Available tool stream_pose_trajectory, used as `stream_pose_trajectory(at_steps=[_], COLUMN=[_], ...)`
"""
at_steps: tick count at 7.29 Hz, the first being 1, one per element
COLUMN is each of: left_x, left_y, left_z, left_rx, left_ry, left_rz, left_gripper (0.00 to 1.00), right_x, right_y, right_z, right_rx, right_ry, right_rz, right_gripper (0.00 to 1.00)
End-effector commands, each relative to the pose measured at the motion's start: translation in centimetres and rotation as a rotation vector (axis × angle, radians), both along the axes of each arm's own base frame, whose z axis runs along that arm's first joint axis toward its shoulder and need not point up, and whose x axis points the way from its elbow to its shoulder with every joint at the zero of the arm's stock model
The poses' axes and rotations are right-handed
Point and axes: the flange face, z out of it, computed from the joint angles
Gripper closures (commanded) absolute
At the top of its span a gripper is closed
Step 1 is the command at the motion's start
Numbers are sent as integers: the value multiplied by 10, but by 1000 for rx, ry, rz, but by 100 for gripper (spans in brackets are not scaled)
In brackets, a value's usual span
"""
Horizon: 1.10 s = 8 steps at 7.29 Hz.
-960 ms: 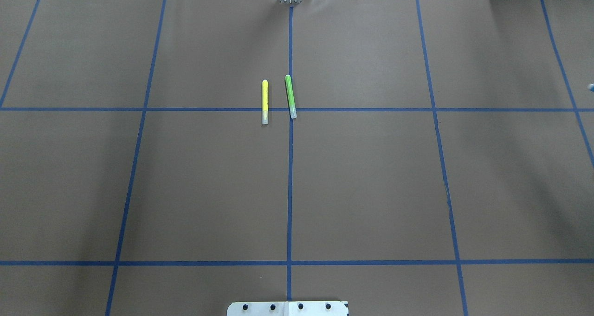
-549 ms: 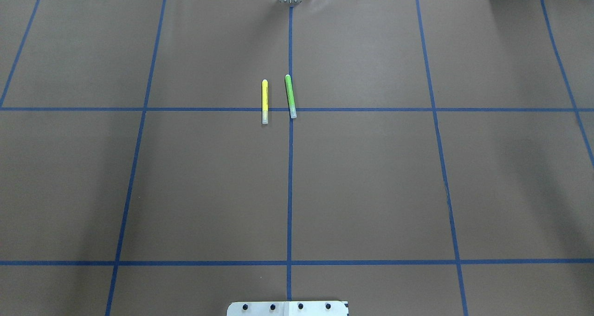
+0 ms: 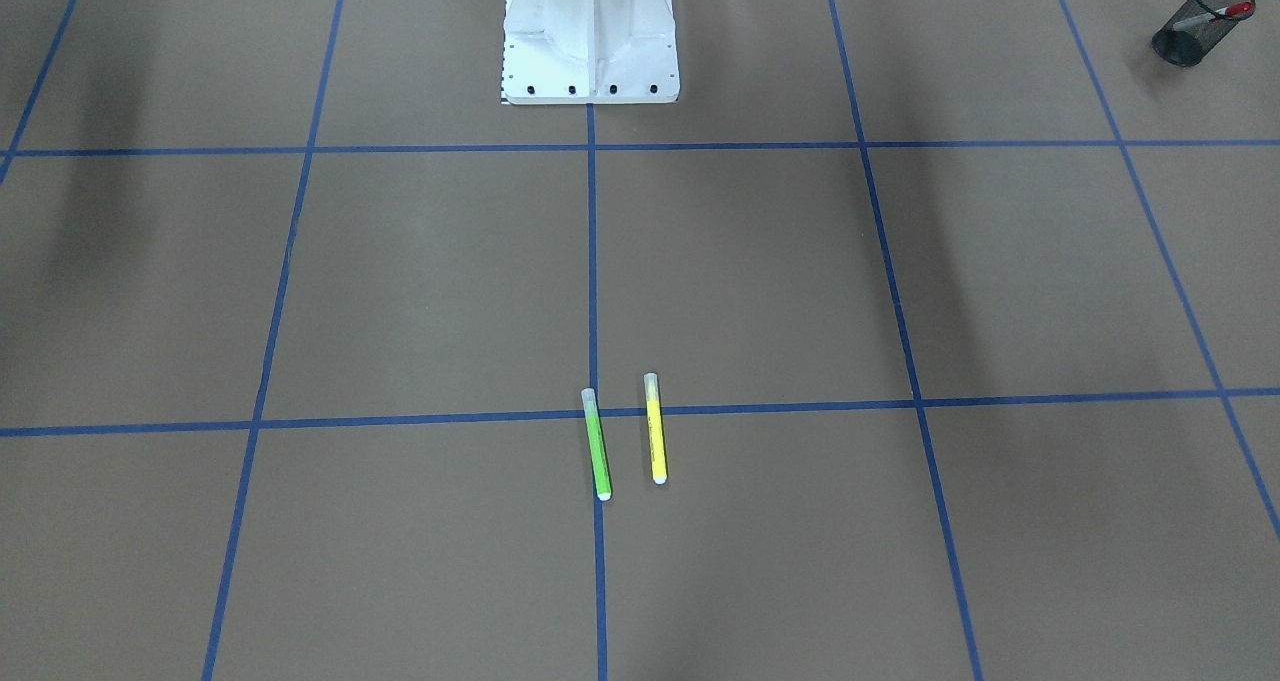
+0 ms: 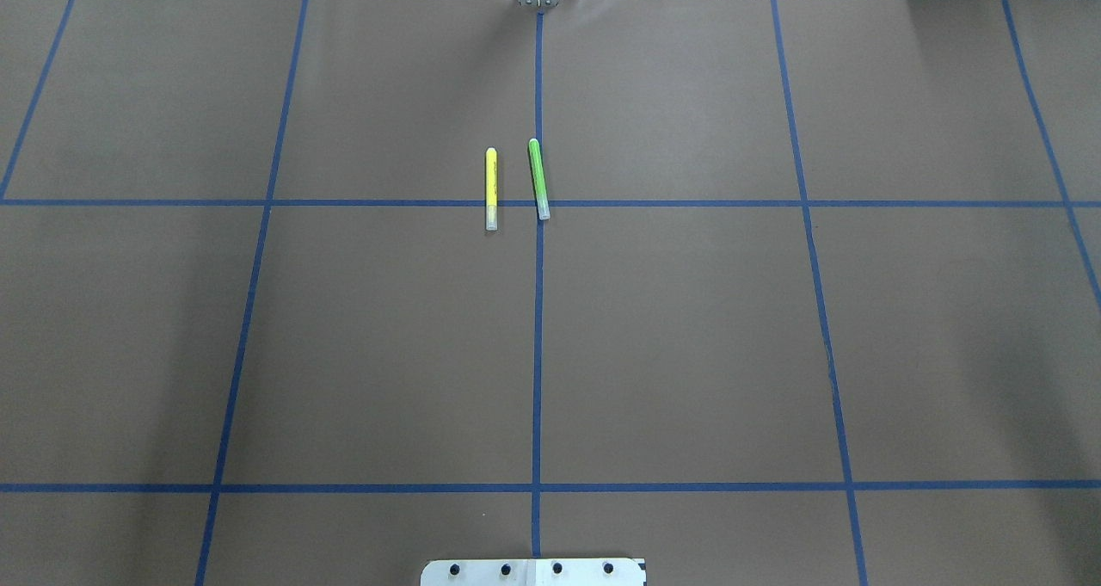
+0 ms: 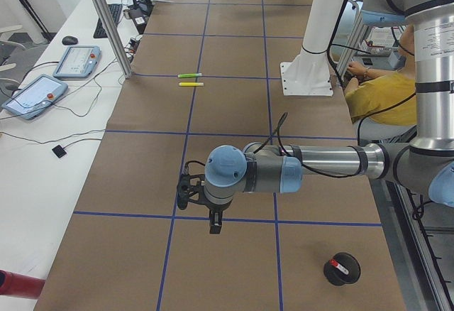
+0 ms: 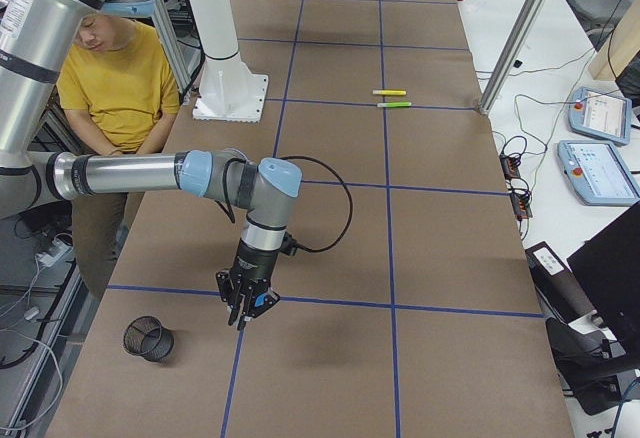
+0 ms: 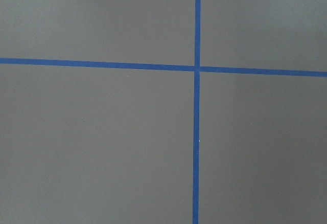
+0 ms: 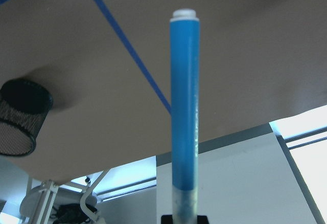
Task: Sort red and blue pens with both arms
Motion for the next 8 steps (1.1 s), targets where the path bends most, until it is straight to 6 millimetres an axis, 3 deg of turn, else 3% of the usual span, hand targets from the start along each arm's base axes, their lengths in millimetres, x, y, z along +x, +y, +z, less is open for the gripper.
stream_pose_trajectory(at_steps=[1, 2, 5, 8], left_x=[0, 0, 0, 0], left_y=[2, 2, 1, 0], left_z=[2, 1, -1, -2], left_rx=[15, 19, 39, 54], left_ry=[-2, -2, -6, -8], left_rz=[0, 1, 0, 1], left_gripper=[1, 0, 0, 0], right_x=[8, 11, 20, 20], right_y=[38, 56, 137, 168], right_z=[7, 13, 41, 76], right_rx=[-90, -132, -303, -443], right_ry=[27, 34, 79, 88], right_rz=[-80, -97, -15, 80], right_gripper=[100, 100, 100, 100])
